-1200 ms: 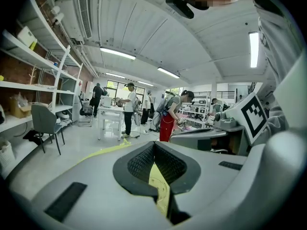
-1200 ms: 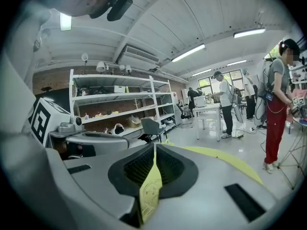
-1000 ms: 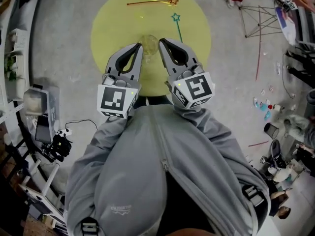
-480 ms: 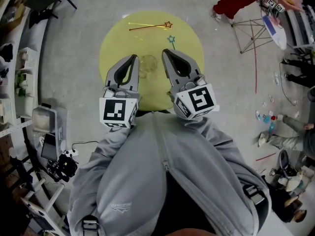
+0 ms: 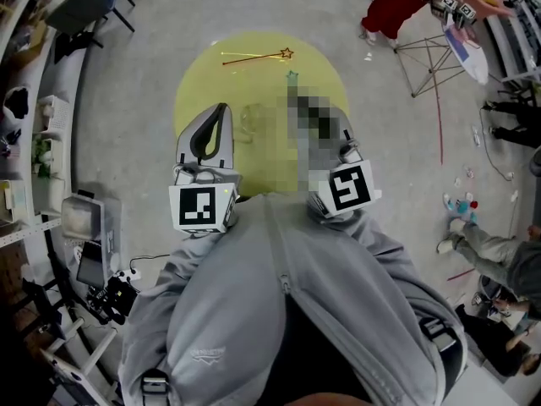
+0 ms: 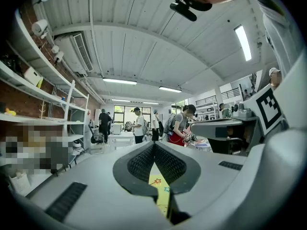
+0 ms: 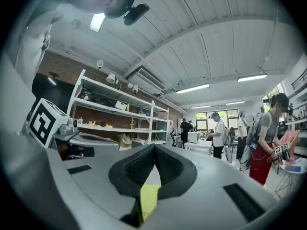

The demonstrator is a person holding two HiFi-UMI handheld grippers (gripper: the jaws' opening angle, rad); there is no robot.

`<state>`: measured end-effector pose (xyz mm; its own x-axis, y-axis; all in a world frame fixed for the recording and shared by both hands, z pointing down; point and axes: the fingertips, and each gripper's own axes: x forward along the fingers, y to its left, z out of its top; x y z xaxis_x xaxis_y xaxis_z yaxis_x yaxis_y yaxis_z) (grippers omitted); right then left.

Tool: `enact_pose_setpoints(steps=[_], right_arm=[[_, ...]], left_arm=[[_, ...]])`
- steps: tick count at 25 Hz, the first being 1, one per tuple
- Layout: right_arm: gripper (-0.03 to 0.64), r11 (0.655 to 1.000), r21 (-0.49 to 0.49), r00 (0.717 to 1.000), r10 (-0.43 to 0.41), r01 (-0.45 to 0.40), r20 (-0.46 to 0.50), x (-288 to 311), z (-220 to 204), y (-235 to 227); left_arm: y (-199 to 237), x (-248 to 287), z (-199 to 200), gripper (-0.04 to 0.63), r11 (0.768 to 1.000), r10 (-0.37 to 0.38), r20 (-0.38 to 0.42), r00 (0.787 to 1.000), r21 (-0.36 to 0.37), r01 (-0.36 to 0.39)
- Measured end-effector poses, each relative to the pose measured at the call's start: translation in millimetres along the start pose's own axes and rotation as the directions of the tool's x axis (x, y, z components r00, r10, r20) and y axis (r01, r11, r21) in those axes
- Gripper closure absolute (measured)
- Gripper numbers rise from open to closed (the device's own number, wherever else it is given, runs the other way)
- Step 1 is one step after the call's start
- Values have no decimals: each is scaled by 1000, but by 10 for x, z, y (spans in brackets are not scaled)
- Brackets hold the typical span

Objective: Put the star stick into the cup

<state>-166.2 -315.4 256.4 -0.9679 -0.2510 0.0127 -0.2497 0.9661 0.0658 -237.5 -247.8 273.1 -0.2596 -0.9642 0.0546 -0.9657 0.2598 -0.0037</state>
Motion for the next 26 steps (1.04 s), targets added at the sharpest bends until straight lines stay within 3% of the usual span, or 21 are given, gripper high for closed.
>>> enact_pose_setpoints(steps=[10,26], right_arm=[[584,998,45,999,45,-44,-25,-140,-185,253],[584,997,47,998,60,-58,-30,3,-241,221]], left_arm=[[-143,-140,-103,578,1000,-23,4,1000,-6,23],[-124,-35,-171,578,999,-47,-5,999,-16,46]])
